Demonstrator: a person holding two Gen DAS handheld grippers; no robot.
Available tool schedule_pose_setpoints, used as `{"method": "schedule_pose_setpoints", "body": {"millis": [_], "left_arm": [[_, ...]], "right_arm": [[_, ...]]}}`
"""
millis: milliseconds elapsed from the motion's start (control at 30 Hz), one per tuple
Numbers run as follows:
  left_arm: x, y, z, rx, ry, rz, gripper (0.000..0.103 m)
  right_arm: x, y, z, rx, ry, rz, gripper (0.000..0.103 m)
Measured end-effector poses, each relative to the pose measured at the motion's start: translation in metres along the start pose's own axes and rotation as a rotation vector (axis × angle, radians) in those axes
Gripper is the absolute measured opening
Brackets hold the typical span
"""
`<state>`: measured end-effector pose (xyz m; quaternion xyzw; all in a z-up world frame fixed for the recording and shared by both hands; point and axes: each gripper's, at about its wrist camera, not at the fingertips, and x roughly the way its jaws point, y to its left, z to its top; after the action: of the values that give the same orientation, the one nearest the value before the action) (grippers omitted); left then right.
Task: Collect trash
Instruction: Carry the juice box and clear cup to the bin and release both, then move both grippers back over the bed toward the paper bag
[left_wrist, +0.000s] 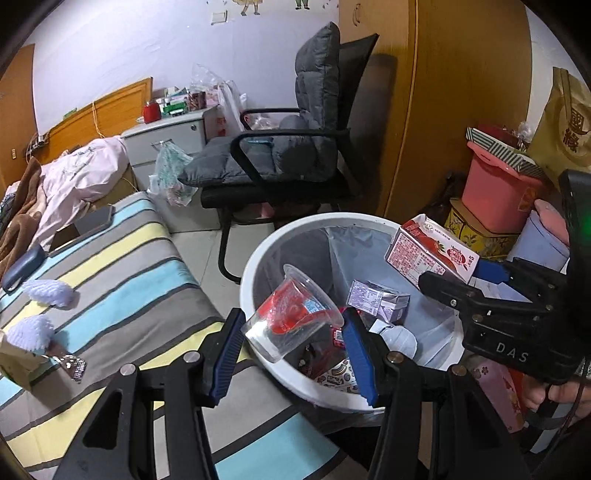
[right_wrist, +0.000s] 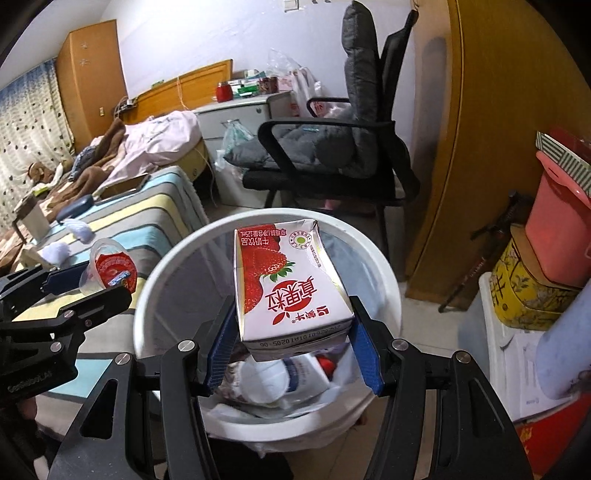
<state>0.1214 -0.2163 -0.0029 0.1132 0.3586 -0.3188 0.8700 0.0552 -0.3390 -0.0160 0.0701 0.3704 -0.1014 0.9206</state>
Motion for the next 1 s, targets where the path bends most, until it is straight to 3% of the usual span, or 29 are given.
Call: {"method": "schedule_pose_setpoints", "body": {"millis": [267,367,500,1000], "left_arm": [[0.02,-0.003,0.0,-0.009,0.039,-0.033,0.057],[0.025,0.0,-0.002,-0.02,0.057,-0.025,0.064],[0.023,-0.001,-0.003,-0.021,0.05,-0.031,0.069],[-0.005,0.017,-0.009,-0.061,0.002,0.009,0.069]], "right_arm": [[0.011,-0.002,0.002,-0.011,0.035,-0.04,0.06],[0.012,-0.005,0.002,-0.01,0.036,-0.045,0.061],[0.011,-0.006,0.003,-0.006,0.028,-0.052,0.063],[-0.005,0.006,0.004,-0.016,-0.019,-0.051,0.063]]}}
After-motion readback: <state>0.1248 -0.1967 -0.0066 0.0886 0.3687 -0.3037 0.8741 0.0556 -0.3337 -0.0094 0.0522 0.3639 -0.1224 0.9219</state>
